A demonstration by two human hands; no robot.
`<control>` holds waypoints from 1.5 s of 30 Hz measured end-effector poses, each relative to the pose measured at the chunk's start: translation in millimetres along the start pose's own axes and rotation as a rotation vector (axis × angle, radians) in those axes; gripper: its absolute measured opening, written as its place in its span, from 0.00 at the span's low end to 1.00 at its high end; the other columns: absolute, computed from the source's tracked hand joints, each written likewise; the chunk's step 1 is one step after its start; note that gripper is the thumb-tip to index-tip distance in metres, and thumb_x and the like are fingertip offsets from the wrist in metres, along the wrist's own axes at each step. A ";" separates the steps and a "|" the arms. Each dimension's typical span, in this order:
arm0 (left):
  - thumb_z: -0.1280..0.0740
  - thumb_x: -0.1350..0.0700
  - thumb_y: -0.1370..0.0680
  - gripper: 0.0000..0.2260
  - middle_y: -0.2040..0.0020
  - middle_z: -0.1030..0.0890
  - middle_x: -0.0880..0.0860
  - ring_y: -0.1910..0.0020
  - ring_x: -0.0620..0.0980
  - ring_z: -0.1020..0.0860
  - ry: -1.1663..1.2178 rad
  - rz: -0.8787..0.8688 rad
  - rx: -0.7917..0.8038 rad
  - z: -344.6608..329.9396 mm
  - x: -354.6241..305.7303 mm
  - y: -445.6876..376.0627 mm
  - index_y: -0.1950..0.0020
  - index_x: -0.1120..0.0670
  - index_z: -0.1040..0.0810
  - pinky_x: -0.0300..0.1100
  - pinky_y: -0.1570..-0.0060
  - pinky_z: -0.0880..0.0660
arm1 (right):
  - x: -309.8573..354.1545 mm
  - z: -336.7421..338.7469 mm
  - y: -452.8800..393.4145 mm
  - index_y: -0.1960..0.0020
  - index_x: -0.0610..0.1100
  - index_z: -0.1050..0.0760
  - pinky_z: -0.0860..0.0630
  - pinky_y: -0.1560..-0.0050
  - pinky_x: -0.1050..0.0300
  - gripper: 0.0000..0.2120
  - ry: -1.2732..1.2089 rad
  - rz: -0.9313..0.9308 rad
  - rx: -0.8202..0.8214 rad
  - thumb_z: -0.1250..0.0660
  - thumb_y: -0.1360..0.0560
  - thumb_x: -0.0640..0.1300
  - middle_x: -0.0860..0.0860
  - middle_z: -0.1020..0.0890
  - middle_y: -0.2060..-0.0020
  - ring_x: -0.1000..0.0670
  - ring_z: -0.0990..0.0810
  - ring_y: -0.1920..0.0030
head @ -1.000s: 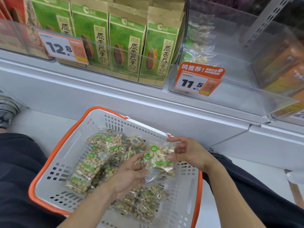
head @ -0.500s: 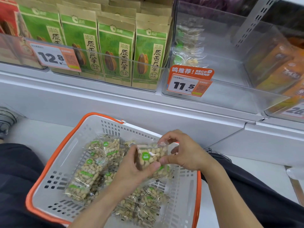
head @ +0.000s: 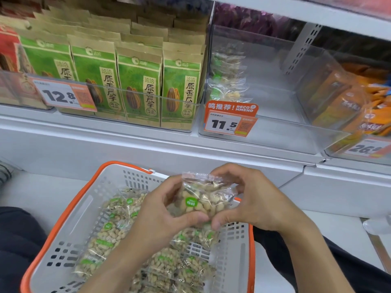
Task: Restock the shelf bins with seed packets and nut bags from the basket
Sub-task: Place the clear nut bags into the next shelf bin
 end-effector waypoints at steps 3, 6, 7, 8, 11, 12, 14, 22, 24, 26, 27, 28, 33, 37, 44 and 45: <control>0.19 0.46 0.37 0.35 0.42 0.17 0.44 0.43 0.39 0.20 -0.056 -0.019 0.010 -2.3 -9.3 -5.6 0.31 0.45 0.26 0.39 0.41 0.24 | 10.4 11.2 7.1 0.39 0.63 0.28 0.24 0.40 0.60 0.44 0.081 0.020 -0.035 0.15 0.52 0.62 0.64 0.22 0.43 0.65 0.25 0.40; 0.21 0.44 0.34 0.34 0.42 0.18 0.44 0.43 0.38 0.20 -0.062 -0.080 0.060 -9.4 -30.5 -12.6 0.29 0.44 0.27 0.38 0.41 0.24 | 26.9 28.9 14.2 0.35 0.65 0.29 0.27 0.43 0.67 0.46 0.241 0.058 -0.081 0.16 0.51 0.65 0.68 0.22 0.45 0.66 0.27 0.43; 0.22 0.40 0.34 0.34 0.42 0.18 0.42 0.42 0.38 0.21 -0.085 -0.127 0.067 -11.3 -40.7 -15.5 0.30 0.41 0.28 0.37 0.42 0.24 | 32.4 36.5 17.2 0.35 0.65 0.29 0.28 0.44 0.68 0.45 0.277 0.071 -0.106 0.17 0.49 0.65 0.69 0.21 0.47 0.65 0.26 0.44; 0.24 0.36 0.35 0.34 0.43 0.19 0.39 0.41 0.36 0.23 -0.106 -0.170 0.070 -12.1 -51.8 -18.4 0.30 0.36 0.29 0.35 0.43 0.25 | 37.4 45.1 20.1 0.36 0.64 0.28 0.28 0.45 0.68 0.42 0.300 0.086 -0.136 0.18 0.47 0.65 0.69 0.21 0.49 0.65 0.25 0.45; 0.30 0.32 0.33 0.33 0.35 0.28 0.31 0.34 0.31 0.31 -0.186 -0.316 0.057 -11.8 -91.8 -30.0 0.29 0.31 0.36 0.28 0.41 0.32 | 56.2 81.7 33.1 0.37 0.60 0.25 0.25 0.50 0.64 0.34 0.318 0.199 -0.334 0.19 0.41 0.61 0.67 0.19 0.47 0.63 0.22 0.46; 0.33 0.33 0.29 0.31 0.32 0.31 0.32 0.32 0.32 0.33 -0.235 -0.387 0.019 -9.9 -105.4 -34.7 0.27 0.34 0.36 0.26 0.39 0.35 | 62.1 98.1 39.3 0.37 0.58 0.24 0.24 0.51 0.64 0.32 0.314 0.253 -0.444 0.19 0.39 0.58 0.66 0.19 0.46 0.62 0.21 0.47; 0.39 0.39 0.21 0.22 0.32 0.32 0.36 0.29 0.36 0.34 -0.296 -0.503 -0.099 -1.9 -123.5 -47.8 0.29 0.42 0.32 0.26 0.36 0.39 | 67.6 132.0 51.2 0.37 0.52 0.23 0.24 0.51 0.65 0.30 0.327 0.319 -0.680 0.20 0.37 0.54 0.64 0.20 0.45 0.61 0.21 0.48; 0.34 0.50 0.22 0.21 0.31 0.35 0.51 0.29 0.51 0.35 -0.629 -0.620 -0.309 -5.2 -118.4 -114.5 0.32 0.57 0.29 0.46 0.30 0.35 | 17.8 200.3 -5.7 0.35 0.48 0.25 0.31 0.45 0.67 0.33 0.361 0.097 -0.898 0.16 0.37 0.44 0.56 0.21 0.45 0.56 0.23 0.47; 0.31 0.51 0.24 0.22 0.30 0.35 0.52 0.29 0.52 0.34 -0.596 -0.623 -0.356 -7.9 -113.2 -116.9 0.33 0.58 0.28 0.50 0.32 0.31 | -1.0 206.7 -36.6 0.34 0.47 0.26 0.29 0.44 0.62 0.34 0.362 0.008 -0.856 0.17 0.37 0.43 0.54 0.21 0.45 0.53 0.23 0.46; 0.29 0.52 0.25 0.23 0.30 0.35 0.52 0.29 0.50 0.34 -0.599 -0.630 -0.424 -9.7 -110.3 -117.1 0.33 0.58 0.28 0.48 0.33 0.30 | -16.6 214.1 -69.6 0.33 0.46 0.26 0.27 0.43 0.58 0.35 0.396 -0.057 -0.791 0.17 0.37 0.43 0.50 0.20 0.43 0.48 0.22 0.44; 0.29 0.52 0.25 0.23 0.30 0.34 0.52 0.29 0.50 0.33 -0.611 -0.635 -0.457 -10.7 -109.0 -117.7 0.32 0.58 0.28 0.46 0.33 0.31 | -24.3 218.3 -88.0 0.33 0.46 0.26 0.27 0.43 0.58 0.35 0.406 -0.083 -0.749 0.17 0.37 0.43 0.49 0.19 0.43 0.47 0.21 0.43; 0.28 0.52 0.25 0.24 0.30 0.34 0.52 0.30 0.49 0.33 -0.625 -0.642 -0.485 -12.2 -107.8 -118.6 0.32 0.58 0.28 0.44 0.33 0.32 | -31.4 222.8 -106.0 0.33 0.45 0.27 0.26 0.42 0.58 0.35 0.399 -0.105 -0.710 0.18 0.37 0.42 0.50 0.19 0.44 0.47 0.21 0.44; 0.29 0.51 0.22 0.25 0.30 0.31 0.58 0.31 0.55 0.31 -0.725 -0.759 -0.583 -20.3 -99.6 -122.4 0.30 0.61 0.30 0.46 0.31 0.34 | -59.5 241.2 -188.1 0.34 0.47 0.26 0.21 0.40 0.51 0.33 0.344 -0.178 -0.610 0.20 0.37 0.41 0.47 0.19 0.40 0.46 0.19 0.43; 0.32 0.49 0.24 0.28 0.29 0.33 0.57 0.30 0.57 0.31 -0.729 -0.850 -0.615 -23.6 -94.1 -125.8 0.28 0.61 0.34 0.51 0.31 0.32 | -70.4 243.5 -234.7 0.30 0.50 0.31 0.29 0.44 0.64 0.36 0.328 -0.142 -0.616 0.23 0.35 0.43 0.46 0.27 0.36 0.46 0.23 0.40; 0.31 0.50 0.26 0.29 0.30 0.32 0.58 0.31 0.59 0.30 -0.705 -0.907 -0.686 -29.9 -87.3 -130.7 0.29 0.61 0.34 0.55 0.34 0.29 | -90.9 239.6 -239.6 0.52 0.50 0.30 0.30 0.65 0.61 0.10 -0.203 -0.086 -0.771 0.33 0.26 0.54 0.53 0.26 0.66 0.50 0.31 0.63; 0.31 0.50 0.26 0.29 0.30 0.32 0.58 0.31 0.59 0.30 -0.694 -0.908 -0.693 -30.4 -86.7 -131.0 0.29 0.61 0.34 0.55 0.34 0.29 | -97.6 235.7 -238.3 0.54 0.48 0.29 0.30 0.65 0.60 0.10 -0.351 -0.065 -0.793 0.35 0.25 0.54 0.51 0.26 0.66 0.48 0.31 0.62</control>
Point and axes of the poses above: each hand's wrist, its own y-axis away from the middle knuckle, its own z-axis out of the back of the hand, x = y × z, the point moved 7 cm from there along -y, towards the middle knuckle
